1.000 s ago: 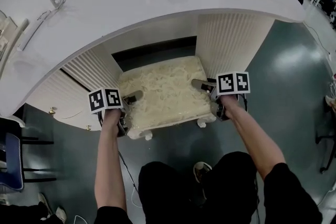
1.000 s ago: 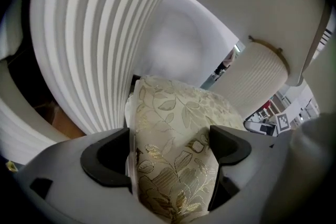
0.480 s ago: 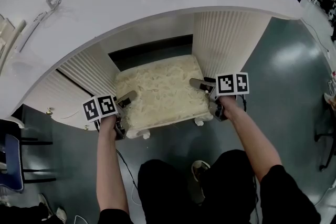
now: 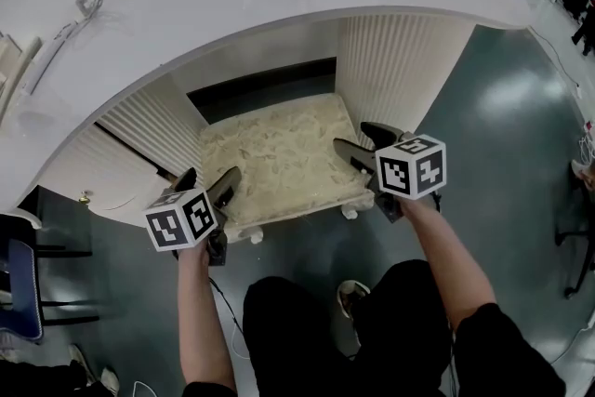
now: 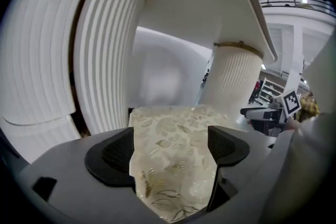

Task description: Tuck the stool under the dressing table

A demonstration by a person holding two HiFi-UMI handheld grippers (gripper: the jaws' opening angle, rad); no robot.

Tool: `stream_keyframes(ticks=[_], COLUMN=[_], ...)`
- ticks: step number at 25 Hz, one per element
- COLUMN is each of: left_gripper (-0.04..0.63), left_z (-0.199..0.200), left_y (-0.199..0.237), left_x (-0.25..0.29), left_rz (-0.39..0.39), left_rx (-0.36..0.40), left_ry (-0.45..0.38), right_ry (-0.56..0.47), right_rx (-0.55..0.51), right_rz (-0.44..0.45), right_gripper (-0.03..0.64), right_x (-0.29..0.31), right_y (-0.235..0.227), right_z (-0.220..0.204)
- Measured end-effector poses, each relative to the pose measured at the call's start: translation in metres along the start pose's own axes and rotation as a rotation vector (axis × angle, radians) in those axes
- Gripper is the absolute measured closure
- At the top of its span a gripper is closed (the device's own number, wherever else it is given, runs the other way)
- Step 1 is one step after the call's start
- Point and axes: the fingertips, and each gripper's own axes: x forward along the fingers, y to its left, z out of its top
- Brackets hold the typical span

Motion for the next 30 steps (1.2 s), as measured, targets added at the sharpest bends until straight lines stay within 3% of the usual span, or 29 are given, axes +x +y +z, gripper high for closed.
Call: stream_keyframes(ticks=[4, 7, 8, 10, 13, 19, 25, 30], left_gripper=[0.165, 0.341, 0.416, 0.503, 0.588, 0.589, 0.589, 0.591], left_z=[0.012, 0.014, 0.014, 0.013, 0.006, -0.007, -0.004, 0.012], left_y=[-0.043, -0.069, -0.076, -0.089, -0.108, -0.140, -0.154, -0.172], left_x=[-0.009, -0.016, -0.018, -0.018, -0.011, 0.002, 0.013, 0.010], left_rz=[-0.005, 0.011, 0.016, 0.022, 0.007, -0.042, -0.062, -0.086], left_rx=[0.156, 0.277, 0.308, 0.362, 0.408, 0.425, 0.384, 0.264], left_ry=[-0.037, -0.083, -0.101, -0.124, -0.131, -0.139, -0.105, -0.068], right_ry=[-0.037, -0.055, -0.065, -0.091, -0.106, -0.140, -0.138, -0.074], right_rx=[-0.106, -0.198, -0.234, -0.299, -0.332, -0.292, -0.388, -0.375], right_rz=[0.028, 0.052, 0.049, 0.031, 0.031, 0.032, 0.018, 0.026], right_gripper=[0.310, 0.323, 0.373, 0.598, 0.606, 0.611, 0.611, 0.611], right_x=[-0.001, -0.003, -0.005, -0.008, -0.012, -0.021, -0.017, -0.024], right_y=[0.037, 0.066, 0.074, 0.083, 0.089, 0.108, 0.106, 0.104], right_z=[0.011, 0.014, 0.014, 0.016, 0.014, 0.010, 0.020, 0.036])
